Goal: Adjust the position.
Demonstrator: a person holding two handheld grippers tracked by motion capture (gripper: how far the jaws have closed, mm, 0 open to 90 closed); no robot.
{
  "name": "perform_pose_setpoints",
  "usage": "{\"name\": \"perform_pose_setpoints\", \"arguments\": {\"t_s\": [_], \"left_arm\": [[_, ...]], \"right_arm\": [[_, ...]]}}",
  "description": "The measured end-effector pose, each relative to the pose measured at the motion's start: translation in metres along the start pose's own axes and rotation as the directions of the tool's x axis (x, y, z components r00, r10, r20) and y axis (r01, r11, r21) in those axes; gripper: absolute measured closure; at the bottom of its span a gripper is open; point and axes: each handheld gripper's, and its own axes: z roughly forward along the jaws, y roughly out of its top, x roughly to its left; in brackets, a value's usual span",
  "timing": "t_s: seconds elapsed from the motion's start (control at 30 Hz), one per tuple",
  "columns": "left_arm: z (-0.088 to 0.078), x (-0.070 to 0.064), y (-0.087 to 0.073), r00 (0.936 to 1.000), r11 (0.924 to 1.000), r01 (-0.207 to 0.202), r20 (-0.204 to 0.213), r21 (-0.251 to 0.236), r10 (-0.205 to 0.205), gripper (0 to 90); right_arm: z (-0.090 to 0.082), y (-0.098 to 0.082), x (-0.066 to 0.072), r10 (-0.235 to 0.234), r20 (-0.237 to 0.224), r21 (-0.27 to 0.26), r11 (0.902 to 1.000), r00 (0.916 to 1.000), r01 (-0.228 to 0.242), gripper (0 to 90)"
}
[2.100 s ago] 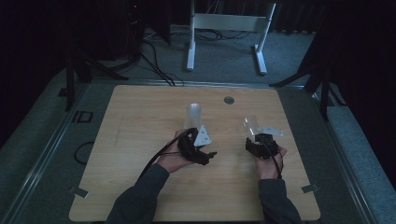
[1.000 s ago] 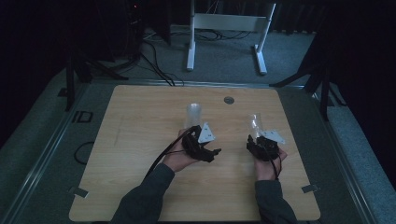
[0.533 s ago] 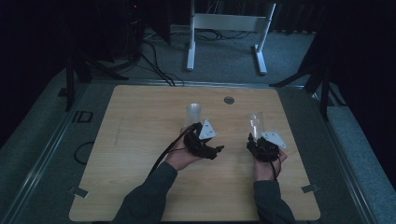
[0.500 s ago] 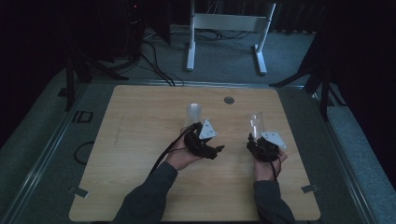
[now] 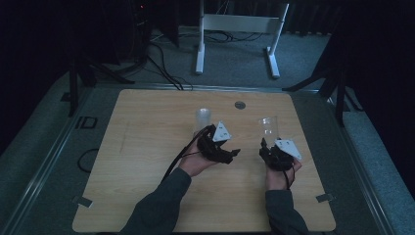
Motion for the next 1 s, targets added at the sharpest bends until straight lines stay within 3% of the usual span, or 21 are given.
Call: {"name": "perform_pose_setpoints", "arguments": {"t_s": [0.13,0.57,1.0], "left_arm": [[0.003,0.002,0.002,0.9996,0.9996,0.028,0.009,-0.009,-0.028,26.0],[0.010,0.002,0.017,0.9987,0.9987,0.047,0.021,-0.020,-0.046,26.0],[0.019,0.004,0.026,0.9948,0.9944,0.097,0.035,-0.040,-0.096,26.0]], "right_arm": [[-0.002,0.000,0.001,-0.009,0.001,-0.030,0.9995,1.0000,0.009,42.5],[-0.009,0.002,0.001,-0.009,0.016,-0.104,0.9945,0.9998,0.011,42.5],[-0.016,0.003,0.001,0.003,0.029,-0.155,0.9880,0.9996,0.001,42.5]]}}
